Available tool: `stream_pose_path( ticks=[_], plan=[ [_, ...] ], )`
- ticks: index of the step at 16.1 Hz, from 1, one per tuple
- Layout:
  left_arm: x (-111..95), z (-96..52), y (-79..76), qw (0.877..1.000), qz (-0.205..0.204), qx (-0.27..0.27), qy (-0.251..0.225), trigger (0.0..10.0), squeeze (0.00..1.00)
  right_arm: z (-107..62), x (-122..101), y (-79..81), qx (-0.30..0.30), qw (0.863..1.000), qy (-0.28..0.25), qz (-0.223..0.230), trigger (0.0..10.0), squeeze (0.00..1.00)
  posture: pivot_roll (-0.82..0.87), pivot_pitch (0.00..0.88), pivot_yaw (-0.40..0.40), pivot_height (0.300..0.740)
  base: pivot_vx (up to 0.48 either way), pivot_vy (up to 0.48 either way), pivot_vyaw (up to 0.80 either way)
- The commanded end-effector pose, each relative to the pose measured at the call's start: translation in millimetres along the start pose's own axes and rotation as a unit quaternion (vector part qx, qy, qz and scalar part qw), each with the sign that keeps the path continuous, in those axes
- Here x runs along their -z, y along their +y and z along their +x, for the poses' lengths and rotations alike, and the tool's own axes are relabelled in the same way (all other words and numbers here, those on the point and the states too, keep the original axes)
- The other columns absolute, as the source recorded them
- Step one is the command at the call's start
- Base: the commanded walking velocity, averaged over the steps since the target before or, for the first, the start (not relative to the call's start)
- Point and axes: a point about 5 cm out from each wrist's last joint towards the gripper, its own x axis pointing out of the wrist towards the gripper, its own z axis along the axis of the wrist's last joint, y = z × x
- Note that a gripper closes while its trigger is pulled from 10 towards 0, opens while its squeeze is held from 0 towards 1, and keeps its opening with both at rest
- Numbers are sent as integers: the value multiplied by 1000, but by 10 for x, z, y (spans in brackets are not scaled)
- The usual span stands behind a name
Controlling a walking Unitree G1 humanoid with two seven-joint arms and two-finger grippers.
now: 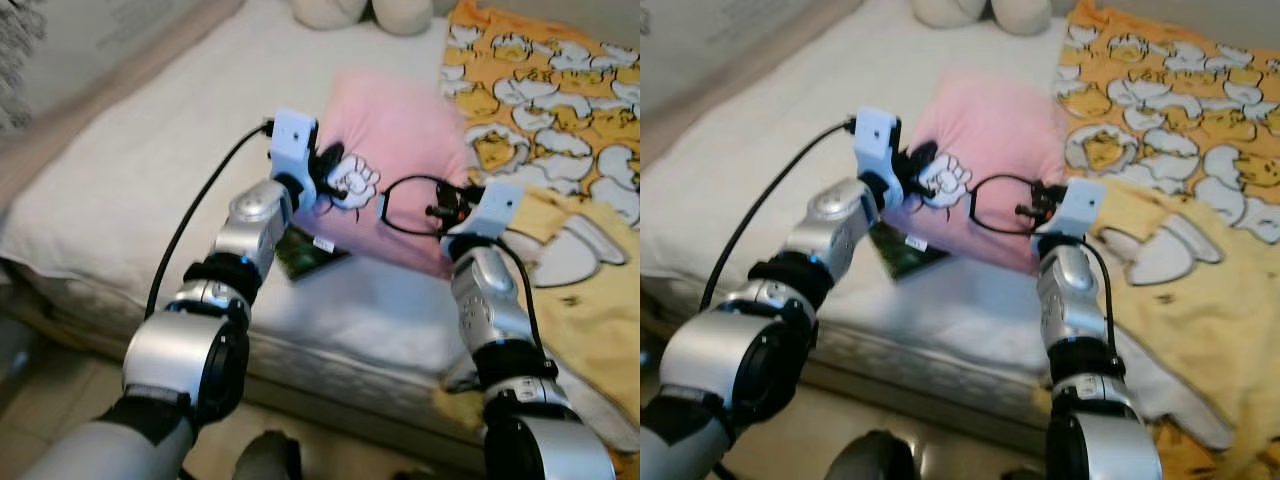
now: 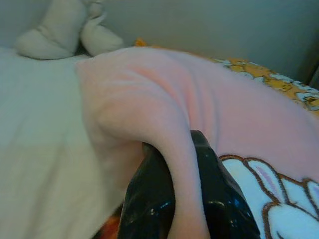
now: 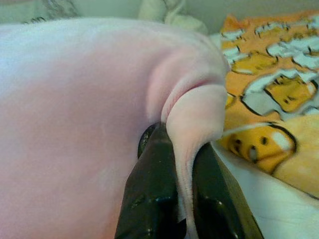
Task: Clean up the room
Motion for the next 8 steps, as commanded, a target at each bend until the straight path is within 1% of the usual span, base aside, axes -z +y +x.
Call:
stream_pose_path(
  ticks=[1,3,6,8],
  plan=[
    [-51,-17,51,1000,13,-10,-17,10000,0,20,-140,42,-6,999,-33,-16,10000,0,-14,0,46,740,0,480,0],
    [-39,-15,36,1000,6,-18,-23,10000,0,15,-166,72,-14,999,-39,-27,10000,0,-14,0,43,740,0,480,0],
    [3,-14,-3,1000,8,-21,-21,10000,0,15,-171,89,-19,999,-36,-30,10000,0,-7,0,32,740,0,480,0],
    [11,-22,13,999,8,-24,-20,10000,0,7,-156,103,-22,999,-33,-31,10000,0,-5,0,29,740,0,480,0]
  ],
)
